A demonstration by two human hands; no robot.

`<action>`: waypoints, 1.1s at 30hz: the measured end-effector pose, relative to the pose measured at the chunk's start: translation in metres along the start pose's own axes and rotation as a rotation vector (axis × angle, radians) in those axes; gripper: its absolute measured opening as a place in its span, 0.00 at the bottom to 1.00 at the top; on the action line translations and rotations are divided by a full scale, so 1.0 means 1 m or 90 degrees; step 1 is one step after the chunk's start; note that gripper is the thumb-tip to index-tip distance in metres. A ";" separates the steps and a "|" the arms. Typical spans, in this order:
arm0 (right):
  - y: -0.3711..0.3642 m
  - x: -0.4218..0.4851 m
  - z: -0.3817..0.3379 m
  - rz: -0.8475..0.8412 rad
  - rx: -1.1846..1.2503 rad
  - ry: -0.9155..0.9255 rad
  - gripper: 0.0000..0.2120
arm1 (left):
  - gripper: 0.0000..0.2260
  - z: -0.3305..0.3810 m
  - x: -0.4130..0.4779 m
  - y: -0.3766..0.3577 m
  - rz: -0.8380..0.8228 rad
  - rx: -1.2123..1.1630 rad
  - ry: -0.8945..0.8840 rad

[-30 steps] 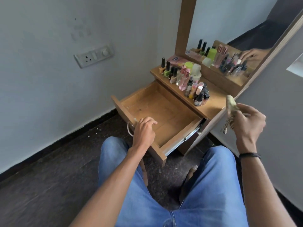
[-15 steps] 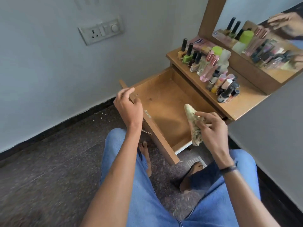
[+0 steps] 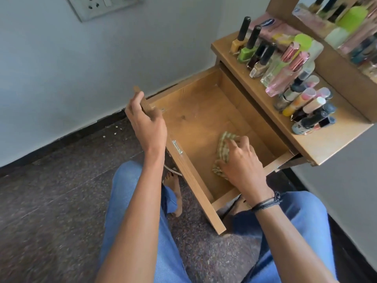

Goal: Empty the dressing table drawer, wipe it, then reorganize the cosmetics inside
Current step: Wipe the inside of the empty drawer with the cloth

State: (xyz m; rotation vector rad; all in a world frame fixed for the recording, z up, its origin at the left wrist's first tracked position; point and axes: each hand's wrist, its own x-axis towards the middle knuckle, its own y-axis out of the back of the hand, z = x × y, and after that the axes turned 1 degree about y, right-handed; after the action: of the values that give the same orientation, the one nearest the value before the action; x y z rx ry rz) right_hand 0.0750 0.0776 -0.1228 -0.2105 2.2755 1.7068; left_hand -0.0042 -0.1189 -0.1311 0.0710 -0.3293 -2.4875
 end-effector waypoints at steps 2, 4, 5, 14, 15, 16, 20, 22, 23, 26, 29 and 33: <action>0.003 0.002 -0.002 -0.007 0.002 -0.002 0.34 | 0.22 0.000 0.000 -0.003 0.014 -0.001 -0.016; 0.003 0.002 -0.007 -0.010 -0.023 0.052 0.34 | 0.22 -0.001 -0.001 -0.006 0.020 0.002 -0.023; 0.002 0.002 -0.010 -0.024 -0.037 0.095 0.34 | 0.21 -0.001 -0.001 -0.007 0.022 0.002 -0.022; -0.013 0.044 -0.027 -0.079 -0.050 0.307 0.34 | 0.21 -0.002 -0.001 -0.009 0.031 0.021 -0.024; -0.012 0.055 -0.024 -0.059 -0.051 0.300 0.34 | 0.21 -0.001 -0.001 -0.008 0.033 0.024 -0.027; -0.007 0.065 -0.021 -0.034 -0.051 0.287 0.34 | 0.21 -0.001 -0.001 -0.008 0.034 0.025 -0.031; 0.020 0.094 -0.005 0.018 -0.039 0.165 0.31 | 0.22 -0.001 -0.001 -0.008 0.030 0.025 -0.035; 0.022 0.097 -0.007 0.038 -0.026 0.128 0.29 | 0.21 0.001 -0.001 -0.008 0.032 0.017 -0.031; 0.021 0.097 -0.011 0.035 -0.027 0.116 0.29 | 0.21 0.002 -0.002 -0.008 0.034 0.012 -0.029; 0.020 0.106 -0.024 0.032 -0.047 0.109 0.31 | 0.21 0.004 -0.004 -0.008 0.036 0.004 -0.024; 0.019 0.122 -0.043 0.017 -0.081 0.134 0.30 | 0.21 0.002 -0.003 -0.008 0.033 0.009 -0.021; -0.015 0.107 -0.081 -0.015 -0.131 0.302 0.23 | 0.21 0.001 -0.002 -0.008 0.041 0.026 -0.026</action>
State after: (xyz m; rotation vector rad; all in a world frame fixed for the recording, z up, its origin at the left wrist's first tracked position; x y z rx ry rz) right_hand -0.0340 0.0021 -0.1491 -0.7553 2.3835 2.0523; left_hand -0.0071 -0.1109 -0.1319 0.0253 -0.3934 -2.4213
